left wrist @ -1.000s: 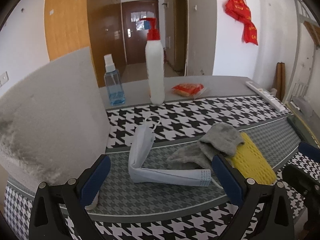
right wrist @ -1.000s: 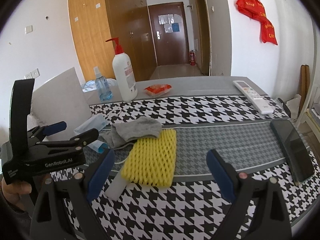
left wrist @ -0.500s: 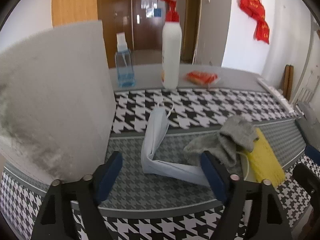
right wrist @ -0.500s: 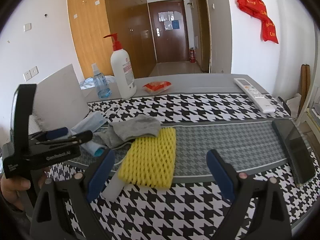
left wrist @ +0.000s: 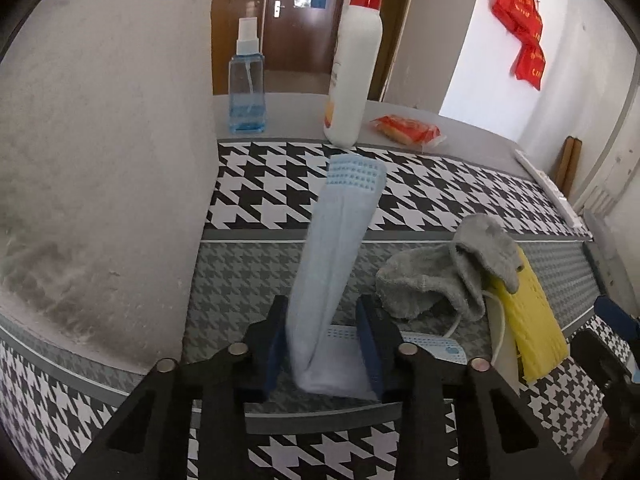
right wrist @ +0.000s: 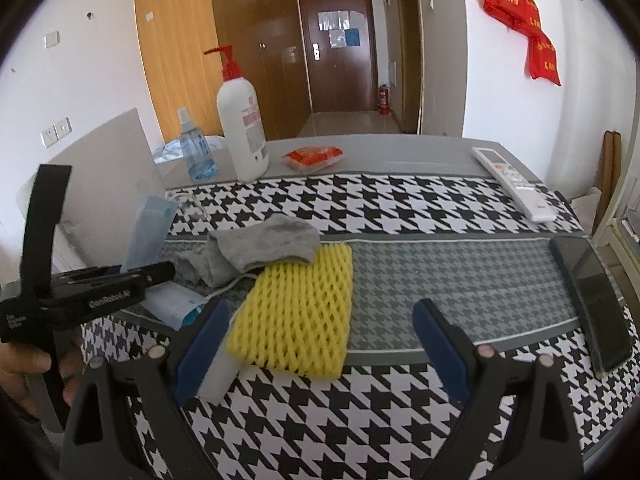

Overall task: Organize soft objects
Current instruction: 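Move the left tool to the blue face mask while the right tool nears the yellow net, then grasp the blue face mask with the left tool while the right tool grasps the yellow net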

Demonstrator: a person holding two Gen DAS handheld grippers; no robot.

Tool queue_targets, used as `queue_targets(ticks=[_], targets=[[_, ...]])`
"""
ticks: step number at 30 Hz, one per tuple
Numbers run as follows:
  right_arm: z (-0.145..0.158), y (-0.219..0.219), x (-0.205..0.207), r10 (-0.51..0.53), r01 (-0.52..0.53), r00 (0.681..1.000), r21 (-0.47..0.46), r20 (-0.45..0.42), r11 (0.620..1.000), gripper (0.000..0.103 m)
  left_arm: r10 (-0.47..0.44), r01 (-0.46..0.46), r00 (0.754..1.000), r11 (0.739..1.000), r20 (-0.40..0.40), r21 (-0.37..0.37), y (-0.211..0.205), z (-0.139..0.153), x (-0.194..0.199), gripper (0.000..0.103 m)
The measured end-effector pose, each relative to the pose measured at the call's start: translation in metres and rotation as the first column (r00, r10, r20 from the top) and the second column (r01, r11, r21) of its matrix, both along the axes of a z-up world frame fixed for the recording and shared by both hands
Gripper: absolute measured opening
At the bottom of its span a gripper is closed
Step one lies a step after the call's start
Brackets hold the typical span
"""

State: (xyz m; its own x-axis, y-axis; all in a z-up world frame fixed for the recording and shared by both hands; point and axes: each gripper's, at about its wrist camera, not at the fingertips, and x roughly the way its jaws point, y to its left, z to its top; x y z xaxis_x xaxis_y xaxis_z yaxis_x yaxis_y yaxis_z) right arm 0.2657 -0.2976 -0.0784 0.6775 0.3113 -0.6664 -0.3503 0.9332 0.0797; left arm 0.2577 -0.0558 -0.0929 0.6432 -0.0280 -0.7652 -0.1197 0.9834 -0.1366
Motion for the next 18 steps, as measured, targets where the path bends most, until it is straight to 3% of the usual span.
queue_targets(ticks=[10,12,18], targets=[[-0.012,0.010,0.006,0.004,-0.006,1.000,-0.075,-0.026,0.997,0.094,-0.063,0.065,0.997,0.997,0.055,-0.030,0.000,0.002,-0.008,0.016],[-0.014,0.012,0.009,0.012,-0.015,0.999,-0.073,-0.043,0.997,0.081,-0.070,0.072,0.995,0.997,0.070,-0.029,-0.001,0.004,-0.011,0.016],[-0.019,0.014,0.012,0.020,-0.026,0.997,-0.075,-0.073,0.997,0.074,-0.084,0.087,0.992,0.996,0.093,-0.026,-0.003,0.007,-0.014,0.016]])
